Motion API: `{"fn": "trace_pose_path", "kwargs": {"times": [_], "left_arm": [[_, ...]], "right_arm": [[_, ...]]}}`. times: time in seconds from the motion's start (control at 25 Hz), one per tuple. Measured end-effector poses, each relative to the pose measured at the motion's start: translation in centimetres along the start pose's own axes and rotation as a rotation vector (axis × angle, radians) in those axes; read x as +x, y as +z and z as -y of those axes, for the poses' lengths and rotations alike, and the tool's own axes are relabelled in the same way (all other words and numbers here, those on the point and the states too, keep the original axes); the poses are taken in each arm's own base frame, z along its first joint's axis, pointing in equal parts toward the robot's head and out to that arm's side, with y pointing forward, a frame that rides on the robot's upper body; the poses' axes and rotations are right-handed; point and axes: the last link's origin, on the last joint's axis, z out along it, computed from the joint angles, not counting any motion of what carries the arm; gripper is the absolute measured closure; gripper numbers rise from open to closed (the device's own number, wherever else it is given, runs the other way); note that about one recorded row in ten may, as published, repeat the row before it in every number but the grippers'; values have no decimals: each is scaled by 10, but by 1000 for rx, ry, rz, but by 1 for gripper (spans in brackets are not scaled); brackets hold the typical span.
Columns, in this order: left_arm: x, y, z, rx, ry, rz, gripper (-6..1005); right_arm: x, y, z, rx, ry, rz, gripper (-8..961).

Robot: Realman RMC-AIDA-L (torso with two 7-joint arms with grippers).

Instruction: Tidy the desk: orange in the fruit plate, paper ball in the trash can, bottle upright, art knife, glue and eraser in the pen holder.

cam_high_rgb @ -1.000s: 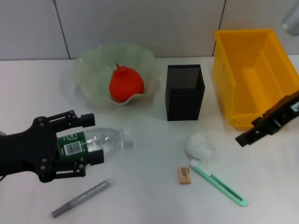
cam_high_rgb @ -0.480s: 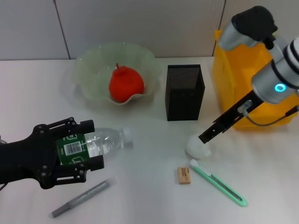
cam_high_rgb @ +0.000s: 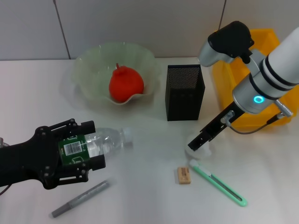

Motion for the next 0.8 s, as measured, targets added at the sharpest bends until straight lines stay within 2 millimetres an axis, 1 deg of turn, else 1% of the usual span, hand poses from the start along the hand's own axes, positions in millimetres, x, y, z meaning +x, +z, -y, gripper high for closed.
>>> {"fn": "trace_pose_path", "kwargs": {"times": [0.24,0.4,0.8], "left_arm": [[-3,-1,0,9,-9,-7,161],[-4,-2,0,12,-11,-8,162],[-7,-2,0,22,-17,-8,161]], "right_arm": [[-2,10,-5,4,-7,-9,254],[-2,19,-7,39,-21,-34,273],[-1,21,-5,52,-19,-20,321]]}}
